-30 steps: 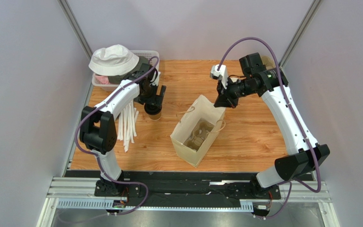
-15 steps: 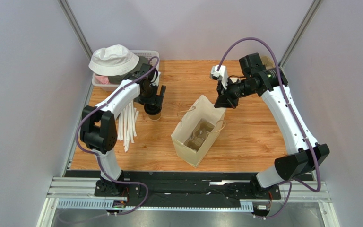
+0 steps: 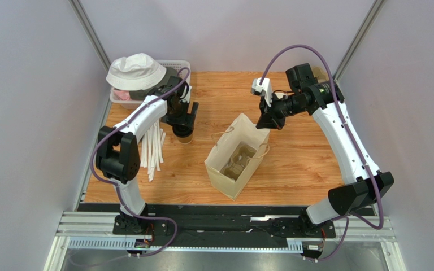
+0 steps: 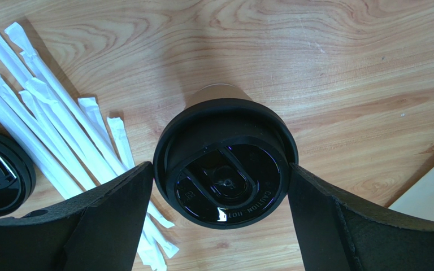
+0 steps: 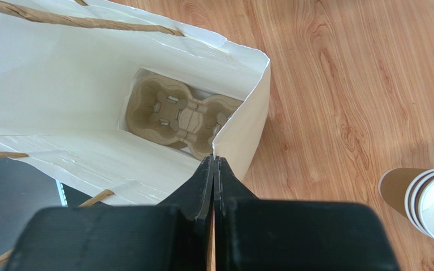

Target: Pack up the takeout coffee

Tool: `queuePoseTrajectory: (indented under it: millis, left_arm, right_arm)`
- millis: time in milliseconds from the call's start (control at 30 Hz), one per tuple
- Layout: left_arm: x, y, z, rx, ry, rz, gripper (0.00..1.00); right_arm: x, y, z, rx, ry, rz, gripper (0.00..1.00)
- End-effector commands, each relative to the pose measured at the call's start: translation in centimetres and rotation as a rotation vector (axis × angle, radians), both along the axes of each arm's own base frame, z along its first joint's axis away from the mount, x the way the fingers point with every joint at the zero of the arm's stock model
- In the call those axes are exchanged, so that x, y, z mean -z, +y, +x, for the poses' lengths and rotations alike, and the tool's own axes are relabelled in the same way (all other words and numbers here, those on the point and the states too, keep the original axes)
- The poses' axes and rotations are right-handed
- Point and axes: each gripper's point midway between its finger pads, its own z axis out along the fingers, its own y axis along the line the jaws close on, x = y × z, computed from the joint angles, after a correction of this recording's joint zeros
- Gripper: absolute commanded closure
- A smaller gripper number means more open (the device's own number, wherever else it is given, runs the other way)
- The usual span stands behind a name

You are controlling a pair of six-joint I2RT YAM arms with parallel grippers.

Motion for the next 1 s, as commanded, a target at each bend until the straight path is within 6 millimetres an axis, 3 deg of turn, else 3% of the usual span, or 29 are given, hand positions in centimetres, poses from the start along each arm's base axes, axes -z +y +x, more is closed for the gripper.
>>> queuePoseTrajectory:
  millis: [0,167,367,567,733,967]
  left_arm:
    - [1.4,0.1,-0.7,-0.012,0.045,0.008,0.04]
    - [1.5,-0.2,-1.0,-0.002,0.057,-0.007,0.10]
    - [1.1,0.5,-0.8,-0.001,0.053,-0.011,0.28]
    - [-3.0,0.5,-0.7,0.070,-0.043,-0.031,0.39]
    - [-6.7,0.6,-1.3,0.139,-0.124,-0.041,0.57]
    - [-10.5,0.3,-2.5,0.230,-0.221,-0.077,0.66]
  right_arm:
    - [-1.5,-0.1,0.2,-0.006,-0.062,0.016,1.00]
    - [-1.5,-0.1,0.2,-0.004,-0.064,0.017,1.00]
    - [-1.6,-0.1,0.1,-0.004,-0.062,0.020,1.00]
    - [-1.5,-0.1,-0.3,0.005,-0.054,0.031,1.00]
    - [-1.6,0.0,-0.2,0.039,-0.064,0.058,1.00]
    - [-4.5,0.5,-0.3,0.048,-0.183,0.141,1.00]
